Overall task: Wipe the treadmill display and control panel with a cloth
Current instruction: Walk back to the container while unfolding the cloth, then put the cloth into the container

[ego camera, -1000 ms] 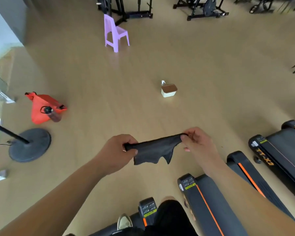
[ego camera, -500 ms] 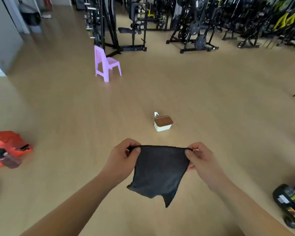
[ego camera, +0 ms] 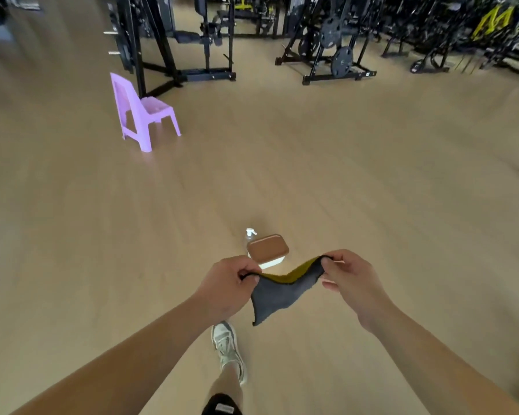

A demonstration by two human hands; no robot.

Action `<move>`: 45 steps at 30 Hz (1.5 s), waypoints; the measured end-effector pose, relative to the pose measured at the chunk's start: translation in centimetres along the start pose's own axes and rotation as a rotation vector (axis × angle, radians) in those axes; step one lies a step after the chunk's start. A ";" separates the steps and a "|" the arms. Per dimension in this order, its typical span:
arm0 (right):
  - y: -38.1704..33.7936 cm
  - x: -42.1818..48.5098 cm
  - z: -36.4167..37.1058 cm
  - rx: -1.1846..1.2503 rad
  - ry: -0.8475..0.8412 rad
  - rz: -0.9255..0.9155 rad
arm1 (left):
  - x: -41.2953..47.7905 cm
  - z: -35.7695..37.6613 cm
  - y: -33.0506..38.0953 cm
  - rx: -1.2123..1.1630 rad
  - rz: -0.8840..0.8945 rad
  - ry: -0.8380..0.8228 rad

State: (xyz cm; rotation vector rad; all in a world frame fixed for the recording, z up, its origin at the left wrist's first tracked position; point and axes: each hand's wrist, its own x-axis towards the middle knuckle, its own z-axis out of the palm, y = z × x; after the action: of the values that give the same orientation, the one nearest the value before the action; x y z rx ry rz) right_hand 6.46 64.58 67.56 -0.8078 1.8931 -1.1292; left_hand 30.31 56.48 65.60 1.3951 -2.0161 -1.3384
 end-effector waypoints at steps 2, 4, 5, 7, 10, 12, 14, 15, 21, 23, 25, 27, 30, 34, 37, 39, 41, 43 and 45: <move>0.6 7.9 1.2 -0.016 0.012 0.026 | 8.1 0.1 -1.5 -0.006 -0.014 -0.055; 0.9 15.2 2.3 -0.021 0.021 0.050 | 15.6 0.2 -2.9 0.012 -0.026 -0.103; 1.1 18.5 2.7 -0.031 0.024 0.074 | 19.0 0.4 -3.6 0.023 -0.041 -0.122; 1.8 24.6 3.4 -0.058 0.026 0.113 | 25.2 0.9 -5.0 0.036 -0.067 -0.144; 3.8 33.1 4.8 -0.074 0.037 0.122 | 33.3 2.7 -8.3 0.024 -0.133 -0.142; 6.7 38.4 6.0 -0.121 0.054 0.101 | 38.1 4.8 -11.2 0.016 -0.149 -0.127; 11.2 43.4 7.6 -0.130 0.062 0.072 | 42.4 7.6 -14.8 0.005 -0.159 -0.106; 13.9 45.8 8.5 -0.140 0.063 0.058 | 44.5 9.2 -17.0 -0.002 -0.161 -0.096; 28.9 59.5 13.5 -0.322 0.030 -0.071 | 56.0 17.9 -29.4 -0.163 -0.216 -0.055; 32.5 63.8 14.9 -0.371 0.024 -0.117 | 59.3 19.8 -32.1 -0.237 -0.251 -0.027; 35.8 68.1 16.4 -0.428 0.001 -0.119 | 62.8 21.6 -35.0 -0.246 -0.244 -0.001; 38.7 71.8 17.6 -0.454 -0.029 -0.106 | 65.8 23.2 -37.8 -0.195 -0.248 -0.003; 42.2 75.8 19.1 -0.447 -0.056 -0.073 | 69.5 25.4 -42.4 -0.052 -0.270 -0.025; 45.5 77.1 20.3 -0.408 -0.114 -0.045 | 71.6 27.6 -46.6 0.154 -0.257 -0.015; 47.1 76.4 20.4 -0.444 -0.162 -0.098 | 70.9 28.1 -47.1 0.287 -0.195 0.009; 47.9 76.1 19.7 -0.563 -0.238 -0.155 | 69.9 28.1 -47.4 0.428 -0.118 -0.023; 48.5 75.9 18.8 -0.735 -0.349 -0.203 | 69.0 28.3 -48.2 0.576 -0.063 -0.120; 48.9 75.7 17.8 -1.004 -0.498 -0.217 | 68.4 28.6 -49.1 0.671 -0.051 -0.275; 49.4 75.6 17.2 -1.141 -0.576 -0.181 | 68.1 28.9 -49.6 0.742 -0.039 -0.428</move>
State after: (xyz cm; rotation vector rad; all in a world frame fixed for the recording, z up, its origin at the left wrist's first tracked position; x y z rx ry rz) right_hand -22.99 15.86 -4.65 -1.6990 1.8541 0.2484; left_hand 5.27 8.71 -5.30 1.5097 -2.9925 -0.9892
